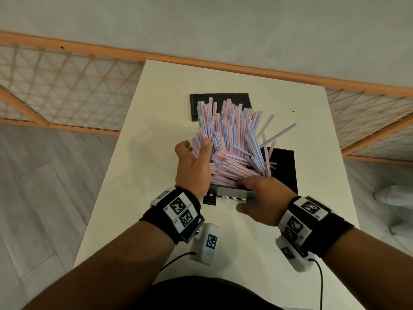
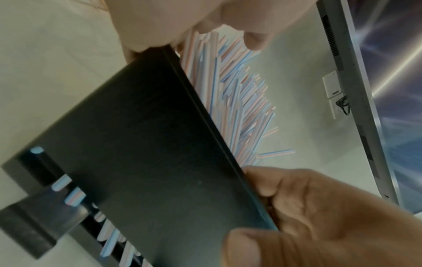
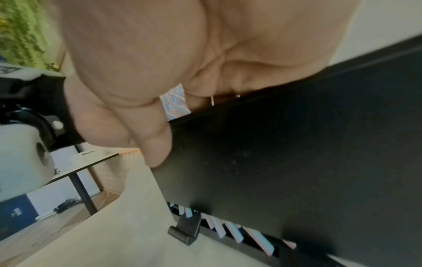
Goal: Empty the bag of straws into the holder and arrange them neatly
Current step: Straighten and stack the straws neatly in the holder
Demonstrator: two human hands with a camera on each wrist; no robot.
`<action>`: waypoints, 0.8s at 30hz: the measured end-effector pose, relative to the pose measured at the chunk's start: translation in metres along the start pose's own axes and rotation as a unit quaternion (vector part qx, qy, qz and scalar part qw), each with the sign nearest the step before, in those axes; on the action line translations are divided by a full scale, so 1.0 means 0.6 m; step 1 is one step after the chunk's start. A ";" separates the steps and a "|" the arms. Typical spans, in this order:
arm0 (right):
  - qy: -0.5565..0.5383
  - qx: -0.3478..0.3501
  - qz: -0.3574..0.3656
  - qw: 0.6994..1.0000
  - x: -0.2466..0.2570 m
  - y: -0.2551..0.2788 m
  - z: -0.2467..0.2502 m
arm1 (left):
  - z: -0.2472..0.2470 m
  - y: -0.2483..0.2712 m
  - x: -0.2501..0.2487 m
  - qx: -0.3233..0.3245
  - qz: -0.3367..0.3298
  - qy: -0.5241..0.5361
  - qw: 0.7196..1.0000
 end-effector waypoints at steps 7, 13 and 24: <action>0.001 0.055 -0.013 0.998 0.011 -0.025 0.012 | 0.005 0.011 -0.011 0.028 -0.030 0.006 0.999; 0.069 0.105 -0.025 0.992 0.027 -0.050 0.001 | 0.006 0.008 -0.012 0.088 -0.027 0.008 0.996; 0.011 0.120 -0.034 0.992 0.034 -0.073 -0.003 | 0.004 0.008 -0.014 0.027 -0.041 -0.044 0.998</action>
Point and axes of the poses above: each hand's wrist, its own y-axis away from the middle knuckle, its own z-axis out of the back of the hand, x = y × z, the point moved 2 cm from there along -y, towards the middle knuckle, and after that the axes turned 7 degrees about -x, right-handed, at the moved point
